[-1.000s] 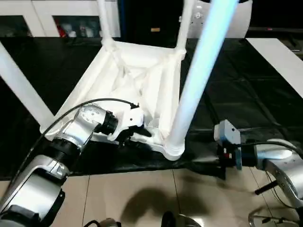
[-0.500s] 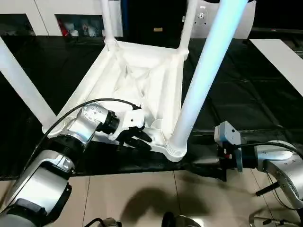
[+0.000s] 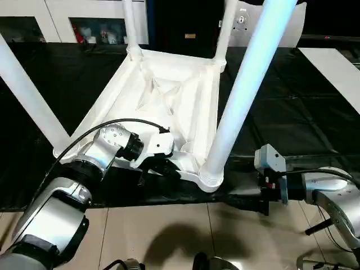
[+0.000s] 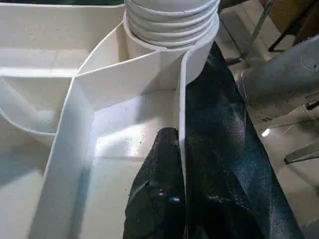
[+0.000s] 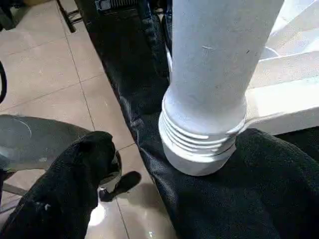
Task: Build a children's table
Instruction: Rotate leg to tighten
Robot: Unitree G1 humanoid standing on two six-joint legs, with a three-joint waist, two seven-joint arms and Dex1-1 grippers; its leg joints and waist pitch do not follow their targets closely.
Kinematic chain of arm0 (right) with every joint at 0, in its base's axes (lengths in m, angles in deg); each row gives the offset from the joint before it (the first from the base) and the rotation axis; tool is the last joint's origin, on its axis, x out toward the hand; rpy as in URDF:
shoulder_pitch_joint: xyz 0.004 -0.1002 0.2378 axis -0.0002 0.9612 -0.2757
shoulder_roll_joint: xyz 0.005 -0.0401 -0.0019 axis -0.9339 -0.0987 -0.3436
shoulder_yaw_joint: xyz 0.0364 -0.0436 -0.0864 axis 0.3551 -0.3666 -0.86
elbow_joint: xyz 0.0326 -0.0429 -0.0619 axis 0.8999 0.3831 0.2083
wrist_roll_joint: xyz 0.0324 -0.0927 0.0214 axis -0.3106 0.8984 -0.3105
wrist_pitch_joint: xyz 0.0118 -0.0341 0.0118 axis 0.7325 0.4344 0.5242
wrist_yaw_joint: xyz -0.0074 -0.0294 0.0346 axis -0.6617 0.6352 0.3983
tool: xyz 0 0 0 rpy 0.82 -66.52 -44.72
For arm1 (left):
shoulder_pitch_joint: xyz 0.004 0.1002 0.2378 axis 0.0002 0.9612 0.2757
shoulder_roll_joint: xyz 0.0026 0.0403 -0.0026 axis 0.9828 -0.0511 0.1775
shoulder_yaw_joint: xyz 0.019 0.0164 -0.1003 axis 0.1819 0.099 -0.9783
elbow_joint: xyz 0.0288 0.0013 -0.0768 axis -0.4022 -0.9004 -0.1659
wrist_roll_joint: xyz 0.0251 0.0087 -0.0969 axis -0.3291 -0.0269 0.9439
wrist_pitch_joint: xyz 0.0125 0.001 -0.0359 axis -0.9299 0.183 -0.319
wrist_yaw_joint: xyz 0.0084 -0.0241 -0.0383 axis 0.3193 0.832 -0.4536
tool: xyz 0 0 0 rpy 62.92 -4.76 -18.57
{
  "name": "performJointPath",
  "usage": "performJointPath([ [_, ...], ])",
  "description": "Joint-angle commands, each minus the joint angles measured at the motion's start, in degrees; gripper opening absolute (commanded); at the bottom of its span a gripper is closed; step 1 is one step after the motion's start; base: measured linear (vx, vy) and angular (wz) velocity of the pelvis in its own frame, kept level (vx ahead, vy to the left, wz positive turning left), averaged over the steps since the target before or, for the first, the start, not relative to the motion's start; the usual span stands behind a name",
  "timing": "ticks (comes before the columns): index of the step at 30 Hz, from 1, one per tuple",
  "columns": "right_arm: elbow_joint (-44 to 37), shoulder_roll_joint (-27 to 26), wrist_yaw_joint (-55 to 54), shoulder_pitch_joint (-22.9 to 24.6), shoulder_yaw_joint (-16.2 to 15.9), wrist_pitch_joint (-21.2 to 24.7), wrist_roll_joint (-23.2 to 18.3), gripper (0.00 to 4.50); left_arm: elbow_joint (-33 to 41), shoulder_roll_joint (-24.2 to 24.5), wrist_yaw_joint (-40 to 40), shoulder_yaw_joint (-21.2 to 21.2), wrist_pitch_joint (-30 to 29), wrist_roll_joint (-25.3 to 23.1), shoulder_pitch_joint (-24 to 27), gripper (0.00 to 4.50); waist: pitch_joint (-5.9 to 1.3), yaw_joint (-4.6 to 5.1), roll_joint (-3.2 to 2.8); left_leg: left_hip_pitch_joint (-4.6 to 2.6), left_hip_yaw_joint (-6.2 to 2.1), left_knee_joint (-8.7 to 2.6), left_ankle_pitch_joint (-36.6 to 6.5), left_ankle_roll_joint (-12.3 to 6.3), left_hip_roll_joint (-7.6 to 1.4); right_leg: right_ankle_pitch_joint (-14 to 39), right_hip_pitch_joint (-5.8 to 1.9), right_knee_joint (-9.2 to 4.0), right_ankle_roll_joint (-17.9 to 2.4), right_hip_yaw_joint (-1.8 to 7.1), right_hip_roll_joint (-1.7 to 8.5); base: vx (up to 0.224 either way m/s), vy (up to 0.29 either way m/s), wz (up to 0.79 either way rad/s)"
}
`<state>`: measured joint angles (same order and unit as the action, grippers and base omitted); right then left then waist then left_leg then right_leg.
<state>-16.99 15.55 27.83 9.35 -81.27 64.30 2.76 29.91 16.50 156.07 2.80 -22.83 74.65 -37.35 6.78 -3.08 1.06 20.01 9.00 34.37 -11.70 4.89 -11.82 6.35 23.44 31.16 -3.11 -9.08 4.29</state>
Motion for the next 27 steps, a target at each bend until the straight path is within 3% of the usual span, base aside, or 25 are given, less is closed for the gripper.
performJointPath([
  [1, 0.03, -1.04, -2.23, -1.38, 0.49, -0.54, 0.91, 4.5, 1.21, -0.36, -3.26, -2.78, -3.5, 0.84, 0.8, 0.06, -5.5, -0.13, 0.09, 0.2, 0.08, -3.62, -6.37, -5.38, -0.94, 26.05, -4.35, -4.25, -2.39, 3.03, 4.04, 0.0, 0.0, 0.0],
  [4, 1.58, -2.22, -4.72, -2.24, 1.1, -1.64, 2.07, 4.5, 5.21, -0.35, -5.72, -4.38, -8.88, 2.44, 3.53, 0.06, -5.43, 0.13, 0.08, 0.2, 0.1, -3.65, -6.4, -4.79, -1.04, 26.61, -4.35, -4.02, -3.17, 3.02, 4.22, 0.0, 0.0, 0.0],
  [7, 3.8, -2.68, -6.3, -3.25, 1.02, -2.57, 3.59, 4.5, 9.77, 0.12, -5.97, -4.89, -11.88, 3.5, 6.26, 0.06, -5.34, 0.52, 0.24, 0.34, 0.17, -3.59, -6.51, -5.28, -0.73, 28.22, -4.34, -4.24, -2.19, 2.98, 4.07, 0.0, 0.0, 0.0],
  [8, 4.38, -2.84, -6.54, -3.62, 1.06, -2.67, 3.73, 4.5, 10.96, 0.49, -5.38, -4.57, -11.51, 3.38, 6.97, 0.06, -5.26, 1.0, 0.41, 0.52, 0.19, -3.58, -6.52, -5.53, -0.64, 28.65, -4.28, -4.4, -1.88, 2.93, 4.0, 0.0, 0.0, 0.0],
  [13, 7.24, -4.54, -4.03, -5.66, 1.68, -3.92, 1.21, 4.33, 14.28, 2.15, -1.43, -2.87, -8.84, 2.42, 9.14, 0.02, -5.38, 1.75, 0.09, 0.38, 0.24, -3.48, -6.92, -6.64, -0.51, 28.87, -4.06, -4.47, -1.13, 2.89, 3.83, 0.0, 0.0, 0.0],
  [19, 14.06, -7.17, 4.2, -10.43, 0.79, -4.94, -3.36, 3.83, 16.59, 3.03, 0.89, -1.88, -8.6, 1.19, 8.44, 0.0, -5.68, 1.74, -0.04, 0.58, 0.06, -3.52, -4.48, -7.89, -1.23, 23.32, -4.11, -3.3, -4.26, 3.36, 3.97, 0.0, 0.0, 0.0],
  [23, 16.55, -7.92, 6.73, -12.25, -0.36, -5.42, -3.35, 3.46, 15.67, 3.24, 1.72, -1.03, -7.15, 0.16, 7.43, 0.0, -5.83, 1.28, -0.2, 0.62, 0.16, -3.41, -2.41, -8.56, -1.35, 19.74, -4.03, -2.64, -6.15, 3.63, 4.0, 0.0, 0.0, 0.0],
  [27, 20.24, -9.01, 8.73, -14.62, -1.31, -6.75, -2.44, 3.15, 15.39, 3.32, 2.66, -0.8, -6.65, -0.27, 6.74, 0.0, -5.58, 1.26, -0.2, 0.65, 0.31, -3.48, -3.79, -7.85, -1.23, 21.91, -4.03, -2.96, -6.14, 3.54, 4.0, 0.0, 0.0, 0.0],
])
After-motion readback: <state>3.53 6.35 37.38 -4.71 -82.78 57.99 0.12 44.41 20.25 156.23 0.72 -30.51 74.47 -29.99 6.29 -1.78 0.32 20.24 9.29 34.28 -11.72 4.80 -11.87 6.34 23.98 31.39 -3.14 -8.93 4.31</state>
